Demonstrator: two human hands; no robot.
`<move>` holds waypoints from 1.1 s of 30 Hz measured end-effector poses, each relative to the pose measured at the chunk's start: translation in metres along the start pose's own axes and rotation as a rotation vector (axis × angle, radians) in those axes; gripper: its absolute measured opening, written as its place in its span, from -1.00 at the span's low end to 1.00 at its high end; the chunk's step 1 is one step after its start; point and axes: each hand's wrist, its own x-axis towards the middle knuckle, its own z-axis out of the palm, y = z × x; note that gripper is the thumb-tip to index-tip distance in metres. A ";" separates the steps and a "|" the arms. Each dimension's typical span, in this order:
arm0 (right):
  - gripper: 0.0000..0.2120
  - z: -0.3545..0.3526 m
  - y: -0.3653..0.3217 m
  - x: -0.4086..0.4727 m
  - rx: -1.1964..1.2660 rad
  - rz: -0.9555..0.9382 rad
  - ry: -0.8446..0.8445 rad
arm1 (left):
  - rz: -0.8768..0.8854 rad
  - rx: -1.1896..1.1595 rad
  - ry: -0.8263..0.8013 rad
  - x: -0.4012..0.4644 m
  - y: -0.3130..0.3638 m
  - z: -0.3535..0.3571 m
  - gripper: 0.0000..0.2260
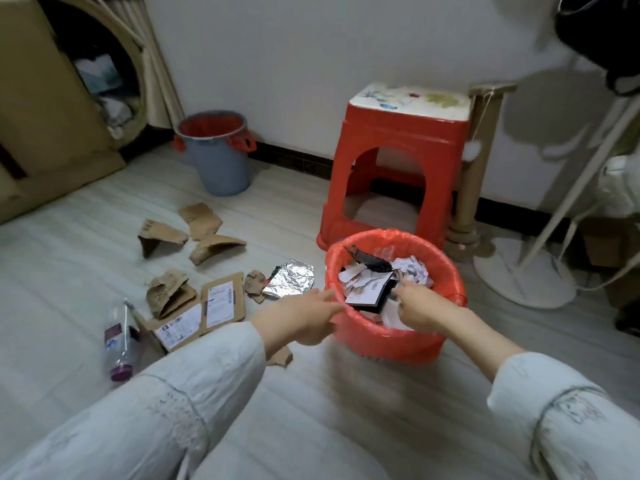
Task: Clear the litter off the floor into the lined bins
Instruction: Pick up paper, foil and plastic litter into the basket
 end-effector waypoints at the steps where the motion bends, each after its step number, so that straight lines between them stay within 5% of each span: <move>1: -0.76 -0.007 -0.015 -0.009 0.005 -0.046 0.000 | -0.029 -0.027 0.010 -0.016 -0.008 -0.006 -0.56; 12: -0.45 -0.044 -0.168 -0.041 0.160 -0.330 0.022 | -0.230 -0.299 0.186 -0.136 -0.091 -0.009 -0.56; 19: -0.43 0.025 -0.196 0.067 0.171 -0.250 -0.149 | -0.299 -0.481 0.213 -0.083 -0.165 0.111 -0.63; 33: -0.38 0.192 -0.181 0.303 -0.079 -0.105 -0.091 | -0.403 -0.623 0.472 0.018 -0.246 0.242 -0.69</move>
